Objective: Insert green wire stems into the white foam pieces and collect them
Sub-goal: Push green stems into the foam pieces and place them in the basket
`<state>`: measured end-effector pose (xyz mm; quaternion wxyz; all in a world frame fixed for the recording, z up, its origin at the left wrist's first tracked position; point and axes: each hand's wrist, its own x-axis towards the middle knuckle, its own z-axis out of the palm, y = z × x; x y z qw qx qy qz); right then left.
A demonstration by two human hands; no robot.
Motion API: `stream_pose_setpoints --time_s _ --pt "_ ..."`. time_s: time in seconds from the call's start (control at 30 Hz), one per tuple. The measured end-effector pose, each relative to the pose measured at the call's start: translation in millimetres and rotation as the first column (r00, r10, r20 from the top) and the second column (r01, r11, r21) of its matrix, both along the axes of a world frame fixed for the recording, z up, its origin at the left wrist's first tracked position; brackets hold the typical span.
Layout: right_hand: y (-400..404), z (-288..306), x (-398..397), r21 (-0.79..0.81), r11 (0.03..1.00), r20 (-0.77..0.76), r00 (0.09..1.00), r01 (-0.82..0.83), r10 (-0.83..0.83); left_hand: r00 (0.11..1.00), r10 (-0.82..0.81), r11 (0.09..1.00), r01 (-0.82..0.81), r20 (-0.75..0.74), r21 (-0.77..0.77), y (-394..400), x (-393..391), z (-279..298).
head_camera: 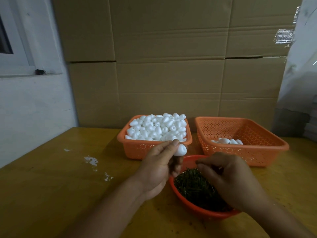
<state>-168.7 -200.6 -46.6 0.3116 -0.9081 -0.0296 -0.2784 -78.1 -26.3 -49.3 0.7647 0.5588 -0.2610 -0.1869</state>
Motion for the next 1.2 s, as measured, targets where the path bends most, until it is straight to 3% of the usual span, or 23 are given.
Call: stream_pose_setpoints --time_s 0.07,0.17,0.33,0.73,1.0,1.2 --pt "6 3 -4 0.22 0.974 0.044 0.998 -0.053 0.045 1.0 -0.013 1.0 0.013 -0.013 0.003 0 0 0" --pt "14 9 -7 0.508 0.847 0.134 0.986 -0.157 0.102 0.999 -0.031 0.999 0.031 -0.02 0.013 0 -1 -1" --pt "21 13 -9 0.72 0.65 0.187 0.97 -0.243 0.156 0.999 -0.049 0.999 0.049 -0.005 0.021 -2 -4 -2" --pt "22 9 -7 0.69 0.679 0.191 0.968 -0.249 0.161 0.997 -0.072 0.997 0.073 -0.003 0.027 -3 -9 0" --pt "23 5 -7 0.491 0.84 0.262 0.959 -0.231 0.11 0.998 -0.038 0.999 0.036 0.047 0.037 -9 -11 -1" --pt "26 -1 -6 0.388 0.892 0.329 0.939 -0.231 0.101 0.997 0.007 1.0 -0.009 0.075 0.025 -9 -12 -1"
